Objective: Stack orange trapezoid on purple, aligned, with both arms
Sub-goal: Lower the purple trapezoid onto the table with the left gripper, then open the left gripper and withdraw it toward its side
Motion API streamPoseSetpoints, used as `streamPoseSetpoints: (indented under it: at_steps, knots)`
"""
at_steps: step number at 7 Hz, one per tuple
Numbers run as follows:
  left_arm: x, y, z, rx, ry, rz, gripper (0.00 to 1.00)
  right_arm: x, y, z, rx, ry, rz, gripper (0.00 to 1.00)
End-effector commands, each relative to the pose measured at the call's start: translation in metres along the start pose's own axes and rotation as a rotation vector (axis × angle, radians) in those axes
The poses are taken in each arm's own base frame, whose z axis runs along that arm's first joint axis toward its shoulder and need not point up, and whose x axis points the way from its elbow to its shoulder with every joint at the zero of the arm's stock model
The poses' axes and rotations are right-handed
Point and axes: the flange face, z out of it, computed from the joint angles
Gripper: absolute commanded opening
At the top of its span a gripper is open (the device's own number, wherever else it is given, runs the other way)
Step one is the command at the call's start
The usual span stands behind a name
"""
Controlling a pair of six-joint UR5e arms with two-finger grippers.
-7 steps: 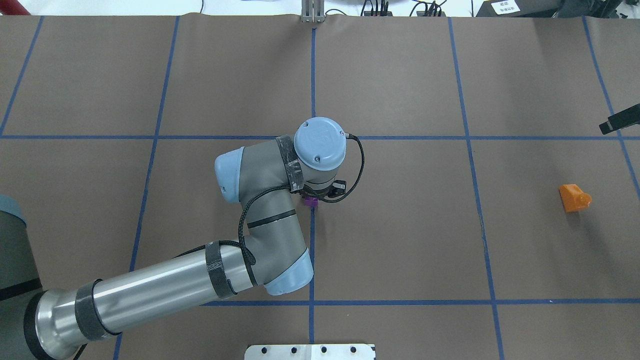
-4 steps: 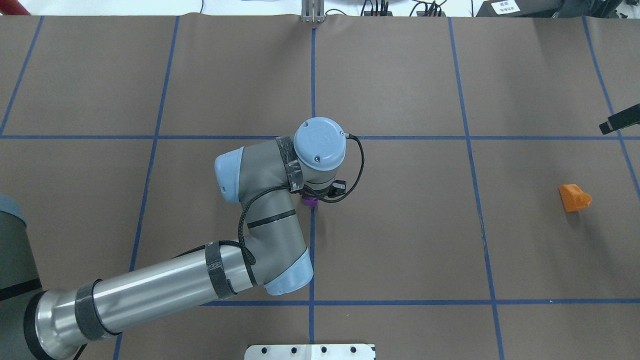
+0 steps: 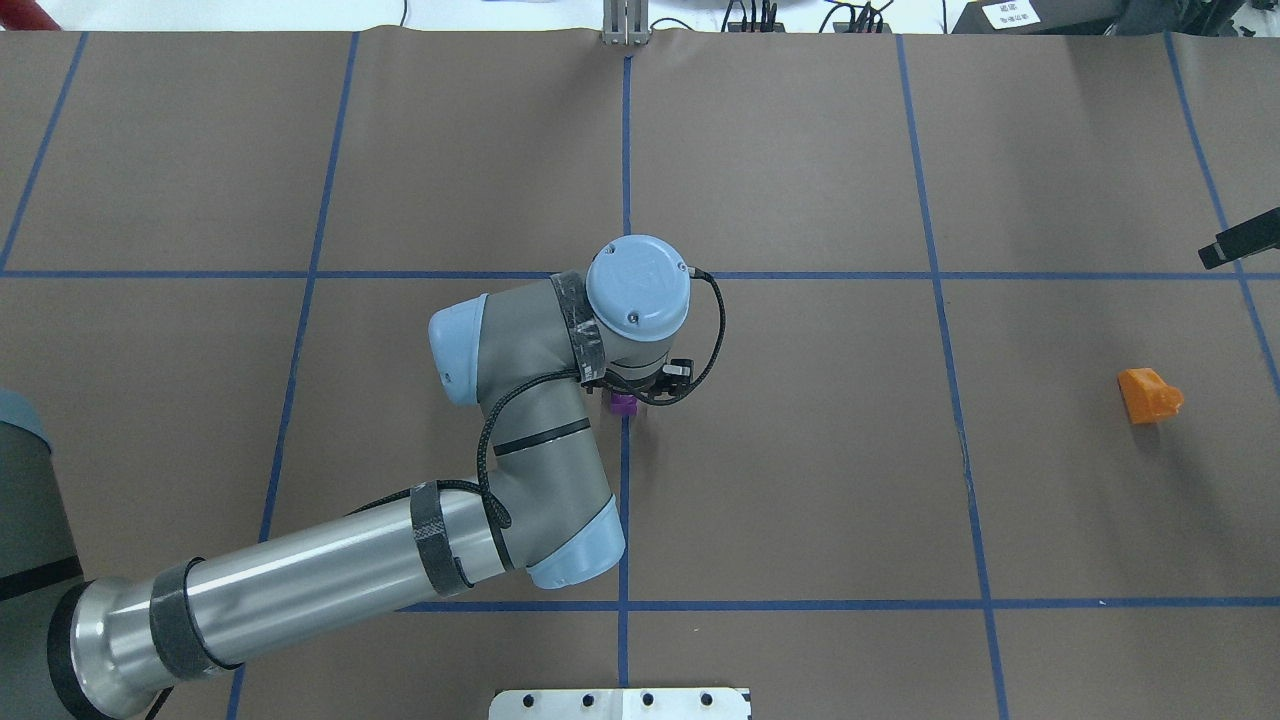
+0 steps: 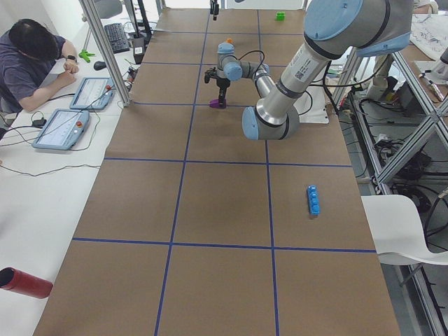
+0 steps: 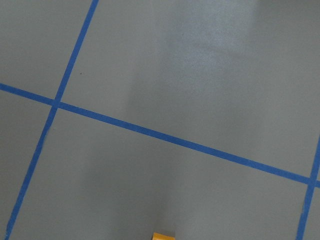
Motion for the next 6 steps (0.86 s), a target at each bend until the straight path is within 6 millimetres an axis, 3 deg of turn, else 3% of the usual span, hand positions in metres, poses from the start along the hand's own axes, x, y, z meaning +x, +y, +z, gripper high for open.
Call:
streamPoseSetpoints:
  at_steps: [1, 2, 3, 5, 6]
  knots:
    - [-0.023, -0.018, -0.034, 0.031, 0.031, 0.034, 1.00, 0.008, 0.012, 0.005, -0.016, 0.006, 0.032, 1.00]
    - [-0.070, -0.019, -0.048, 0.001, 0.050, 0.099, 1.00, 0.009, 0.017, 0.005, -0.016, 0.005, 0.121, 1.00]
    - [-0.142, -0.017, -0.071, -0.021, 0.088, 0.161, 1.00, 0.015, 0.033, 0.009, 0.008, -0.004, 0.162, 1.00]
    - [-0.320, -0.011, -0.107, -0.050, 0.127, 0.310, 1.00, 0.018, 0.074, 0.025, 0.049, -0.033, 0.183, 1.00]
    - [-0.401, -0.020, -0.118, -0.060, 0.127, 0.375, 1.00, 0.017, 0.083, 0.031, 0.037, -0.037, 0.195, 1.00]
